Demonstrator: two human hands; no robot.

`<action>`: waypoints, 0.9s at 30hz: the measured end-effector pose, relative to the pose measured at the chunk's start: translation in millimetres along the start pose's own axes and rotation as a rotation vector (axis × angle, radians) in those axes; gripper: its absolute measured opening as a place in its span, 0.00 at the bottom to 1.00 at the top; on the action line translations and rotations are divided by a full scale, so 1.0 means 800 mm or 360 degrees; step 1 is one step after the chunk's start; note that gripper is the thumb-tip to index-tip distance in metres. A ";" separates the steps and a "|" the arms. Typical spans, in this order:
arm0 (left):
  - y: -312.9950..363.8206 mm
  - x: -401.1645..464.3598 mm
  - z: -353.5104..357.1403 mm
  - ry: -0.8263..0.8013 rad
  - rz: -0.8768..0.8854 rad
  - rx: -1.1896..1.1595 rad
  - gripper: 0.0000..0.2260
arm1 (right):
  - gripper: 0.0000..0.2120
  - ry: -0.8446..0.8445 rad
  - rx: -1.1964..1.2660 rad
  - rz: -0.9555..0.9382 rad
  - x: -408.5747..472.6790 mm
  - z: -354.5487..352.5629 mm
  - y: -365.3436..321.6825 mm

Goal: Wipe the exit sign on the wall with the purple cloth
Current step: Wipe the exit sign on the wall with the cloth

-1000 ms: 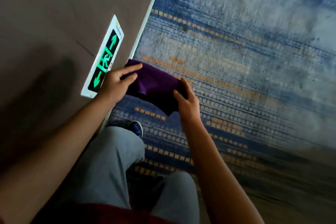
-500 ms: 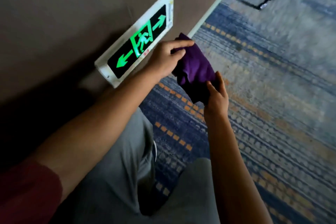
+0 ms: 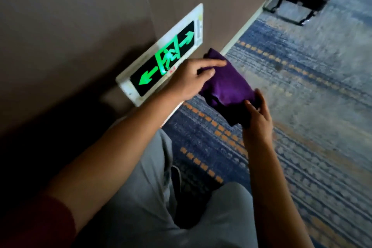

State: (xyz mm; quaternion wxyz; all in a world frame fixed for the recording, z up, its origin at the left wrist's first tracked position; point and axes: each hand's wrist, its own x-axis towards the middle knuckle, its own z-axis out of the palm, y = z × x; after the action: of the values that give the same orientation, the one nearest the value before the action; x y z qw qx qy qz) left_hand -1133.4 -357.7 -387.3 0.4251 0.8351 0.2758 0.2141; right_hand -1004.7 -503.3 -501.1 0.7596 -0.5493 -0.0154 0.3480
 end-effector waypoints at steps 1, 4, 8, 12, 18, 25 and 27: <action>0.000 -0.001 0.005 -0.0044 0.0027 -0.0040 0.14 | 0.26 0.0038 0.0030 -0.0003 0.000 -0.013 -0.003; -0.007 -0.019 -0.003 -0.0083 0.0048 0.0039 0.13 | 0.25 0.0009 0.0195 0.0008 -0.015 -0.013 0.002; -0.020 -0.028 -0.019 0.0037 0.0012 -0.0022 0.12 | 0.21 -0.0072 -0.0013 -0.0338 -0.034 0.001 -0.019; -0.038 -0.018 -0.036 -0.0125 -0.0129 0.0460 0.17 | 0.21 -0.0223 -0.0200 -0.0432 -0.034 0.024 -0.041; -0.022 0.008 -0.014 -0.0402 0.0065 0.0554 0.28 | 0.19 -0.0280 -0.0354 -0.0727 -0.036 0.017 -0.063; -0.034 0.011 0.019 -0.0621 -0.0140 -0.0068 0.24 | 0.13 -0.0273 -0.0196 -0.0607 0.003 0.027 -0.077; -0.032 0.015 0.014 -0.0571 -0.0145 -0.0039 0.17 | 0.14 -0.0263 -0.0027 -0.0547 0.016 0.022 -0.069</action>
State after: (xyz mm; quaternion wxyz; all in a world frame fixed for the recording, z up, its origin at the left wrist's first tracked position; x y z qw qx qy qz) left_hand -1124.8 -344.3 -413.0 0.4869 0.8413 0.2305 0.0457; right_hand -973.8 -489.9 -452.1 0.7993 -0.5145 -0.1743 0.2568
